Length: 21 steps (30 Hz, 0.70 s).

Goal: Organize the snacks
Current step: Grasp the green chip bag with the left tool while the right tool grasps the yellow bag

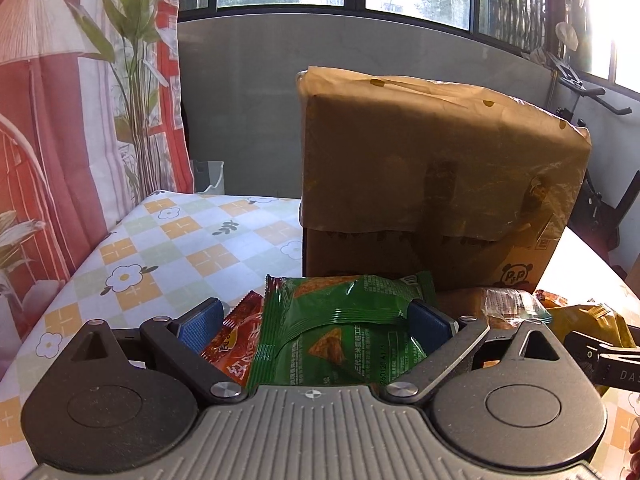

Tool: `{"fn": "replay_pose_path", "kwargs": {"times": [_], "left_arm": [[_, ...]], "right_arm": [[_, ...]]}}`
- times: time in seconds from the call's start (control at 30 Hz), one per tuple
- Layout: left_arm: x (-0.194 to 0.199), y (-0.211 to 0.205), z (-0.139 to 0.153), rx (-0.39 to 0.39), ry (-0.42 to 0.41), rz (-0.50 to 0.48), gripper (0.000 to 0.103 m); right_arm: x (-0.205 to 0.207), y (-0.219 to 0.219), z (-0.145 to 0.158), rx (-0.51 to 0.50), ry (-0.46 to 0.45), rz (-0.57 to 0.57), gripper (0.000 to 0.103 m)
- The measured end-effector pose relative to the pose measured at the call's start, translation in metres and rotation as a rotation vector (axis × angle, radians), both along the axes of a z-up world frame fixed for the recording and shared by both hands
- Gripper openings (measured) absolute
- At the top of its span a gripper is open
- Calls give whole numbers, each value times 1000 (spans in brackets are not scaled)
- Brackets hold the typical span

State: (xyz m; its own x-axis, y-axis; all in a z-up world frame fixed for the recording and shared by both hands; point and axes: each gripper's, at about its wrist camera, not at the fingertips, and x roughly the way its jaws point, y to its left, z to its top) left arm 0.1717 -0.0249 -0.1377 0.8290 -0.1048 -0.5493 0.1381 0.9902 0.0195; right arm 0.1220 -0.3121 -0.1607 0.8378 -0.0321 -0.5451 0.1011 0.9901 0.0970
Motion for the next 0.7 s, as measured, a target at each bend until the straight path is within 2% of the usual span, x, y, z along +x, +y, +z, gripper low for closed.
{"fn": "replay_pose_path", "kwargs": {"times": [0.13, 0.33, 0.57, 0.63, 0.7], "left_arm": [[11, -5, -5, -11, 42, -6, 99], [13, -6, -20, -27, 78, -15, 100], [9, -13, -29, 1, 87, -47, 100], [7, -15, -28, 17, 81, -62, 96], [2, -12, -22, -1, 76, -94, 89]], "right_arm": [[-3, 2, 2, -10, -16, 15, 97], [-6, -6, 3, 43, -27, 36, 90], [-8, -4, 3, 40, -33, 41, 89], [-8, -5, 2, 43, -35, 40, 89], [-9, -5, 4, 48, -30, 45, 88]]}}
